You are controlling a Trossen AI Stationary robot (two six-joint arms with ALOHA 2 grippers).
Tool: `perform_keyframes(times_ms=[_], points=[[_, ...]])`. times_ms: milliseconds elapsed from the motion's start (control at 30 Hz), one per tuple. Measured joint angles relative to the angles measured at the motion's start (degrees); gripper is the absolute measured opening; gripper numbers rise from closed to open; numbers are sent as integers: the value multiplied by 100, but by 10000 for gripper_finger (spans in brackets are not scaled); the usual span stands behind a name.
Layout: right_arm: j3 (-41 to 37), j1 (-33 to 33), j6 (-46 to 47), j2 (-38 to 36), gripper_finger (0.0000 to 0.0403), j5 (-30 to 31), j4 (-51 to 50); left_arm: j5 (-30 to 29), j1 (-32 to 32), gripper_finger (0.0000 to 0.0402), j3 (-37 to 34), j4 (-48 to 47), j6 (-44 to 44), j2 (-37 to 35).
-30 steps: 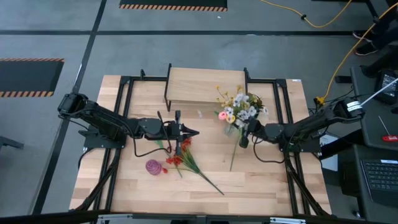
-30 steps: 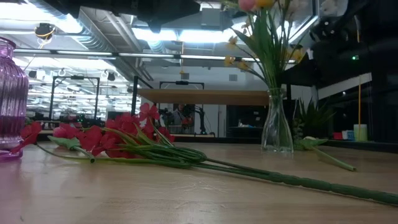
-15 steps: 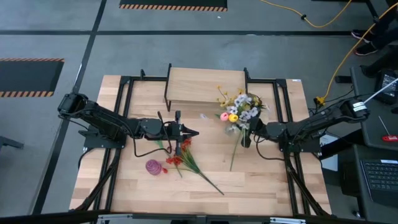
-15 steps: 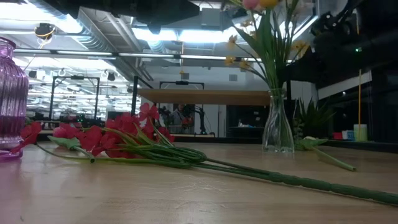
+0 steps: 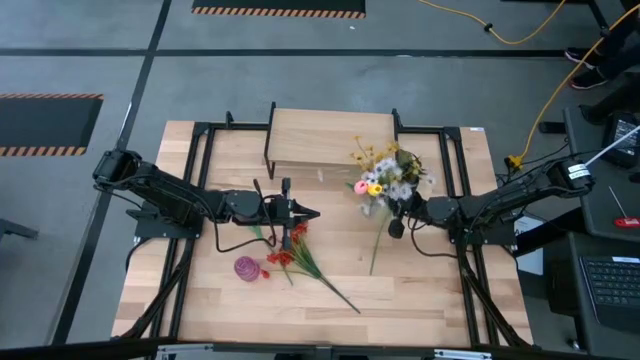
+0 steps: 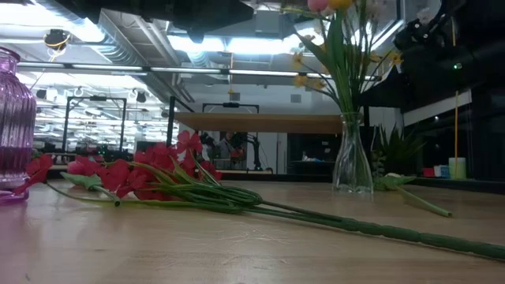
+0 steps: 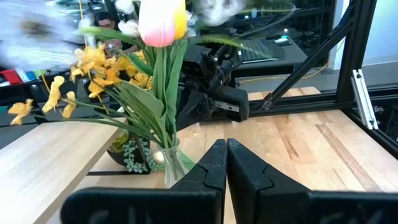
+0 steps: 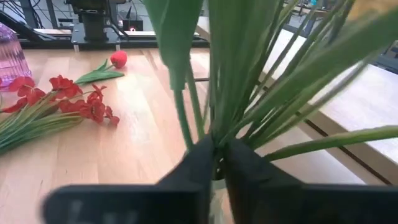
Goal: Pick and place flowers into a vace then onto a shelf
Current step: Put the white flowers into the transparent vase
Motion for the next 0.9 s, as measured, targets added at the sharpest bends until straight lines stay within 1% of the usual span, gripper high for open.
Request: perform_keyframes(times_ms=[67, 300, 467, 900], points=[[0, -1, -20, 0, 11, 4, -2, 0, 0, 6, -1, 0, 0, 0], [0, -14, 46, -2, 5, -8, -141, 0, 0, 7, -1, 0, 9, 0], [2, -198, 351, 14, 3, -252, -380, -2, 0, 4, -1, 2, 11, 0], [4, -432, 453, 31, 6, -601, -372, -2, 2, 5, -1, 2, 15, 0]])
